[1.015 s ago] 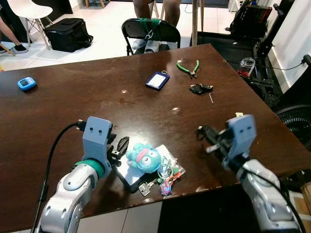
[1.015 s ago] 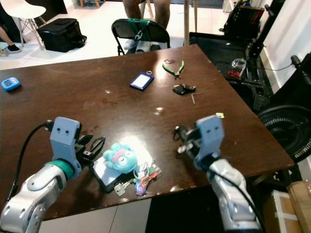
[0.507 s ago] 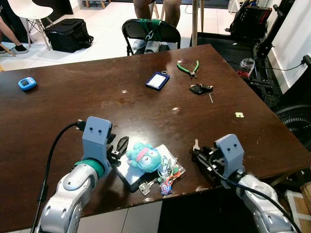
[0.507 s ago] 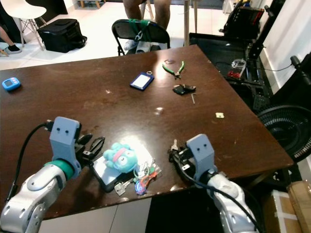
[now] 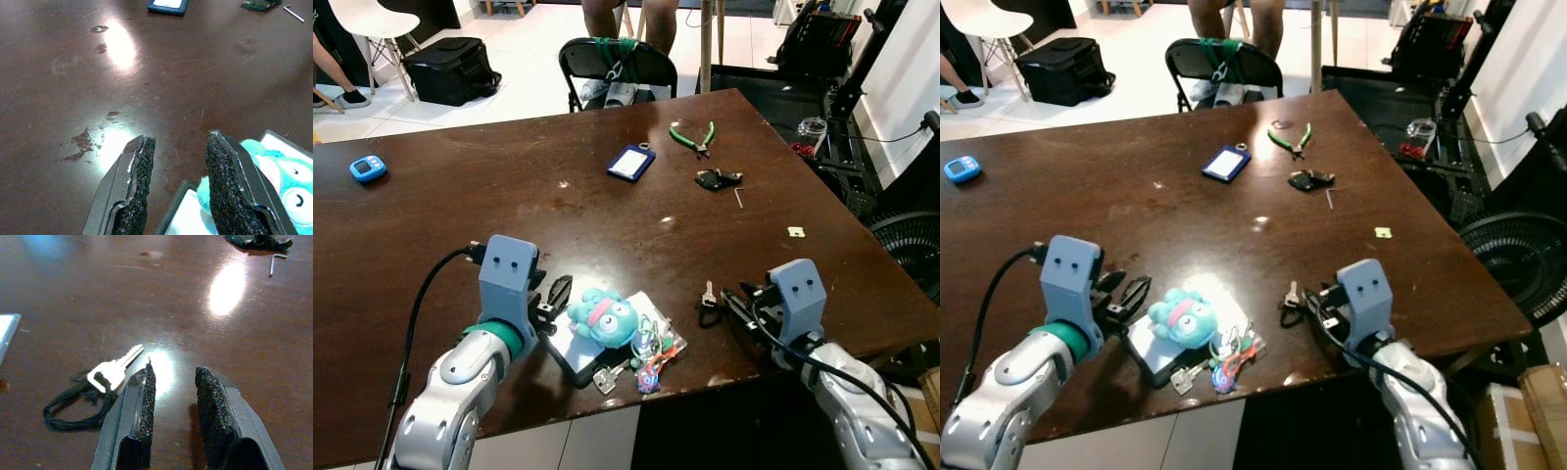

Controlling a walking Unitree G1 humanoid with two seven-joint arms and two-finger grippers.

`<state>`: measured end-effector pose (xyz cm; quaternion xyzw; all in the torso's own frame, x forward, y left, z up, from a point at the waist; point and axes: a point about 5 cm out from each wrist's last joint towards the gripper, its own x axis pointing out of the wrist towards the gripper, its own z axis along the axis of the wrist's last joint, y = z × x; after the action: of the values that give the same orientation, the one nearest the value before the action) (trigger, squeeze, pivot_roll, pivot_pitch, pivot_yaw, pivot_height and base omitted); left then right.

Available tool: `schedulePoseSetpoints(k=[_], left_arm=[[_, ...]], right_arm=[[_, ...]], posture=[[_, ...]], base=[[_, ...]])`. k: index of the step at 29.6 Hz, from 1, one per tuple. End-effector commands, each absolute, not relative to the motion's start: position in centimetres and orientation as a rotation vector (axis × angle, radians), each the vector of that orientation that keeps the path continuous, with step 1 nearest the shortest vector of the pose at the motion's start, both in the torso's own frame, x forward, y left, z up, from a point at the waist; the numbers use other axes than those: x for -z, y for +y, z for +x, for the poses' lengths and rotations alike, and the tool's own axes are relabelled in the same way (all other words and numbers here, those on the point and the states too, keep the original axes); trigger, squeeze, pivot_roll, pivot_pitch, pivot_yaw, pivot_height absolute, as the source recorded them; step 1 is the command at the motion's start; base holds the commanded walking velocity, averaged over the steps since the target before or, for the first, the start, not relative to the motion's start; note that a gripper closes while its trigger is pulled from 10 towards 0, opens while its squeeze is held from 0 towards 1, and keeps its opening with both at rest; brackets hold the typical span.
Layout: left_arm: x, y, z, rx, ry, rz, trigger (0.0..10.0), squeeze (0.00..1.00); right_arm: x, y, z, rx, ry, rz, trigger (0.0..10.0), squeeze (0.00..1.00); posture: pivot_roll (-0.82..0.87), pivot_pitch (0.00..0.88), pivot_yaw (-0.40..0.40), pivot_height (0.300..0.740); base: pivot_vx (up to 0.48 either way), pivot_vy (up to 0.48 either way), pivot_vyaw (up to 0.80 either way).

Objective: Hang keys on a hook

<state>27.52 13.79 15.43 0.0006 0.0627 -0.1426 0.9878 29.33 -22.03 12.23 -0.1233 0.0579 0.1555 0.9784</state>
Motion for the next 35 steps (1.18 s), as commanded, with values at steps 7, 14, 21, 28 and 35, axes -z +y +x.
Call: schedulePoseSetpoints(k=[7, 14, 21, 28, 35], left_arm=[[-15.0, 14.1, 27.3, 0.274, 0.151, 0.004, 10.0, 0.00], [-14.9, 14.1, 27.3, 0.277, 0.152, 0.003, 10.0, 0.00], [-14.9, 14.1, 27.3, 0.280, 0.152, 0.004, 10.0, 0.00], [-15.0, 14.2, 27.3, 0.279, 0.151, 0.006, 10.0, 0.00], [-15.0, 14.2, 27.3, 0.277, 0.151, 0.007, 10.0, 0.00]], right_arm=[[-11.3, -21.4, 28.4, -0.418, 0.160, -0.278, 10.0, 0.00], [-12.3, -21.3, 28.0, -0.439, 0.107, -0.213, 10.0, 0.00], [-12.8, -21.7, 27.8, -0.437, 0.086, -0.180, 10.0, 0.00], [-11.0, -21.6, 27.2, -0.490, 0.180, -0.241, 10.0, 0.00], [-11.0, -21.1, 27.2, -0.530, 0.186, -0.237, 10.0, 0.00]], posture=[[-0.11, 0.083, 0.138, 0.740], [-0.11, 0.080, 0.140, 0.740], [-0.11, 0.080, 0.140, 0.740], [-0.11, 0.079, 0.143, 0.740], [-0.11, 0.078, 0.141, 0.740]], base=[[0.000, 0.000, 0.00], [0.000, 0.000, 0.00], [0.000, 0.000, 0.00], [0.000, 0.000, 0.00], [0.000, 0.000, 0.00]])
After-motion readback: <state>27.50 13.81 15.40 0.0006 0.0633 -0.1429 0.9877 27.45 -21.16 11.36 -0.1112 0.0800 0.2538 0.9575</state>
